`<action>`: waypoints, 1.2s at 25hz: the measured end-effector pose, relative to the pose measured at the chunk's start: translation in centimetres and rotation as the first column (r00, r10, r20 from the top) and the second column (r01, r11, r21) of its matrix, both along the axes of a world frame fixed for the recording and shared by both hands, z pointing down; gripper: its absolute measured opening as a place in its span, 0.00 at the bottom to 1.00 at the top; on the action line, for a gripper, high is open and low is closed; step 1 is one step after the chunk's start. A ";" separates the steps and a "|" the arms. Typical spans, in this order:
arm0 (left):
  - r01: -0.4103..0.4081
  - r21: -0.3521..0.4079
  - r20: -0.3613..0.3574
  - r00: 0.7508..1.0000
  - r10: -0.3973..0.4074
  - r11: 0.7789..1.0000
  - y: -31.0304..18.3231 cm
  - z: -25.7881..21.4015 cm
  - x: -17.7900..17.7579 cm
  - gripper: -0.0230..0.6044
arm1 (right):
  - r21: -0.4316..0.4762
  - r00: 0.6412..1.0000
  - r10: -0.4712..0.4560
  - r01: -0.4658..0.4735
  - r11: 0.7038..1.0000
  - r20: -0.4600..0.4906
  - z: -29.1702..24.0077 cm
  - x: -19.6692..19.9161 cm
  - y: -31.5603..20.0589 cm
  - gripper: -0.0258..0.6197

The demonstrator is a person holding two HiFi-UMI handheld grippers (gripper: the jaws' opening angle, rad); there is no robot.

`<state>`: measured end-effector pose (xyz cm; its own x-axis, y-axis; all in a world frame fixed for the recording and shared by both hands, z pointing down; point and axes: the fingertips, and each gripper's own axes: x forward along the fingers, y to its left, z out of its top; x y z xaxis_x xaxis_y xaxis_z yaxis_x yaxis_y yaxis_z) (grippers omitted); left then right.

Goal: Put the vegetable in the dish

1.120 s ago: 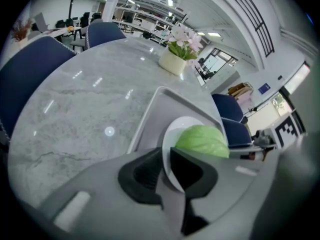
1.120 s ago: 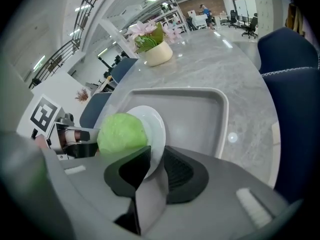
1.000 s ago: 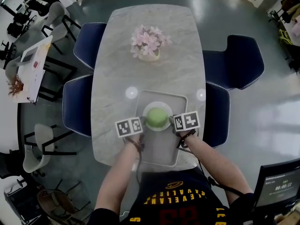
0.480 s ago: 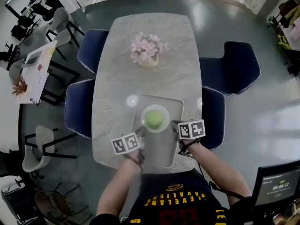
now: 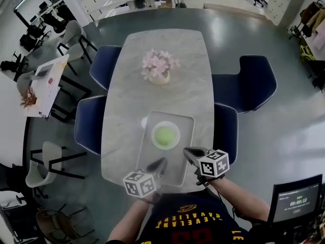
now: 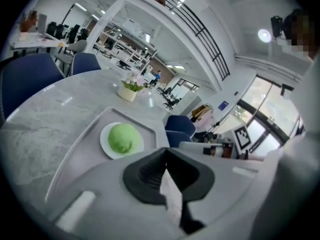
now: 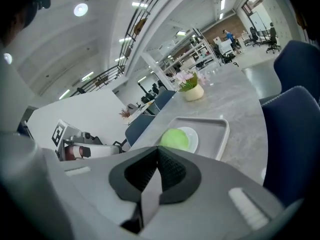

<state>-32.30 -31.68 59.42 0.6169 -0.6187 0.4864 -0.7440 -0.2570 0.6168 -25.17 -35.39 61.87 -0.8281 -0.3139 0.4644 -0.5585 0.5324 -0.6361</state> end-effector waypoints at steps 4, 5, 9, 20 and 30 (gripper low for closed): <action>-0.126 0.106 0.114 0.987 0.114 0.986 1.9 -2.8 3.7 0.04 | 0.061 0.999 0.011 -0.014 0.998 0.052 -2.5 0.9 2.1 0.05; -0.143 0.125 0.127 0.984 0.127 0.982 2.3 -3.5 4.6 0.04 | 0.065 0.997 0.018 -0.023 0.998 0.070 -3.0 1.3 2.6 0.05; -0.128 0.171 0.124 0.986 0.108 0.977 3.1 -5.8 7.4 0.04 | 0.074 0.987 0.035 -0.047 0.996 0.154 -5.4 3.4 4.4 0.05; -0.124 0.166 0.158 0.983 0.098 0.978 6.6 -4.8 10.9 0.04 | 0.261 0.991 -0.024 -0.011 0.965 0.131 -8.6 5.6 6.4 0.05; -0.124 0.178 0.163 0.982 0.095 0.976 5.6 -5.1 10.3 0.04 | 0.299 0.989 -0.044 -0.001 0.954 0.145 -10.2 4.7 6.1 0.05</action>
<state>-21.99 -26.09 54.33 0.6135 -0.6402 0.4623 -0.7864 -0.4422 0.4313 -20.46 -29.28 51.67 -0.8885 -0.4000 0.2247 -0.4564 0.7206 -0.5219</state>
